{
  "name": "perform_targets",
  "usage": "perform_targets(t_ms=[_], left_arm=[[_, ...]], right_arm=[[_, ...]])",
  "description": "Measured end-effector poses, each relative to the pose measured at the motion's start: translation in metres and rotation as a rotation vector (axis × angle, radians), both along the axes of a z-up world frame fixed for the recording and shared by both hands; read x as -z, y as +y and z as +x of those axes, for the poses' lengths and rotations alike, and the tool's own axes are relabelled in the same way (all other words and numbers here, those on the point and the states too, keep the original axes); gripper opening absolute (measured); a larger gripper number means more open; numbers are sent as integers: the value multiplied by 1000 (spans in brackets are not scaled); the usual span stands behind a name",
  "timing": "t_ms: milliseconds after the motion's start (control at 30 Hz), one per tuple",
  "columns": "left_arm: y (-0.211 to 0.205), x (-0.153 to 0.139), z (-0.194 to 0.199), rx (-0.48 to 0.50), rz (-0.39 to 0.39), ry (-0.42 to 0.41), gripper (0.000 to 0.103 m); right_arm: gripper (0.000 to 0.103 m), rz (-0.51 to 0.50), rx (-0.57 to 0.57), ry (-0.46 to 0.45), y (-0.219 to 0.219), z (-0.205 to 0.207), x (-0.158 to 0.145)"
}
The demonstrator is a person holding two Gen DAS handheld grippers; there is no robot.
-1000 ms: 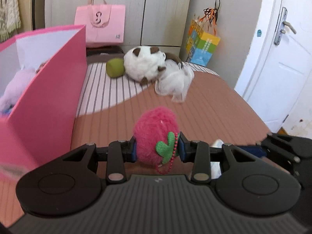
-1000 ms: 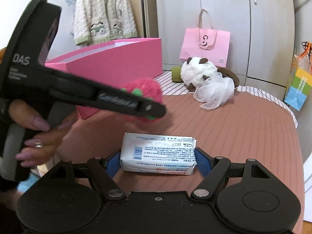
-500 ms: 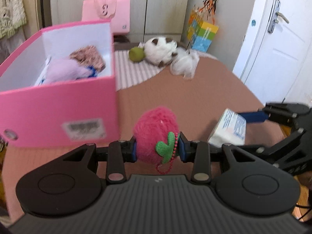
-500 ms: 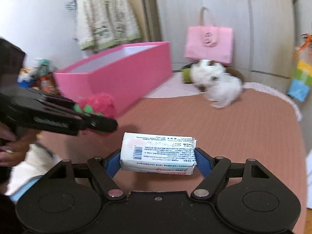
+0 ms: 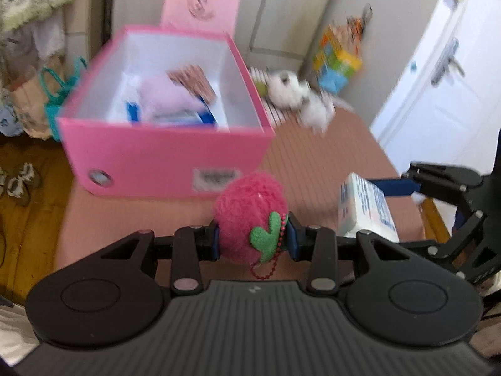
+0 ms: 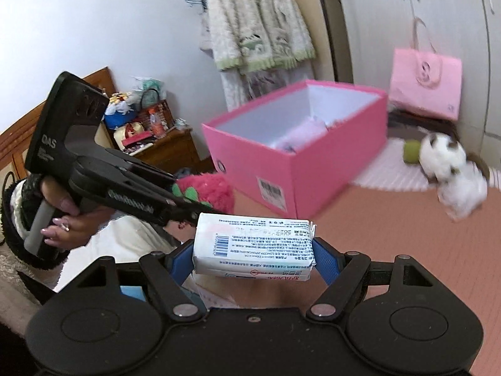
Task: Organize soft objects
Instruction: 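Lift and carry the pouf and wipes pack over the pink box with both tools, then open the left tool to drop the pouf while the right tool releases the wipes pack into the box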
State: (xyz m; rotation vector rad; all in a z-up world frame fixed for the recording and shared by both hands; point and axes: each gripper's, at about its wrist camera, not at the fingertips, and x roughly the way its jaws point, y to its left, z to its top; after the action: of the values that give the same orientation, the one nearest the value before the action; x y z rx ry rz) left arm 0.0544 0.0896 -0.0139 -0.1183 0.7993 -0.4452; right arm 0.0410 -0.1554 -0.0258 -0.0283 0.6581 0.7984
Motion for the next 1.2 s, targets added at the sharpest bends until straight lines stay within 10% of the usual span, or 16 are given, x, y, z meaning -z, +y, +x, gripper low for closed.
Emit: perform_targets(t_ms=[333, 833, 1200], left_arm=[[37, -38, 33, -124, 19, -195, 37], [53, -45, 172, -144, 68, -114, 37], [29, -21, 264, -140, 225, -61, 37]], right_arm=[[82, 100, 88, -145, 11, 58, -30], [82, 63, 107, -165, 37, 187, -45], [82, -273, 68, -165, 98, 260, -26]])
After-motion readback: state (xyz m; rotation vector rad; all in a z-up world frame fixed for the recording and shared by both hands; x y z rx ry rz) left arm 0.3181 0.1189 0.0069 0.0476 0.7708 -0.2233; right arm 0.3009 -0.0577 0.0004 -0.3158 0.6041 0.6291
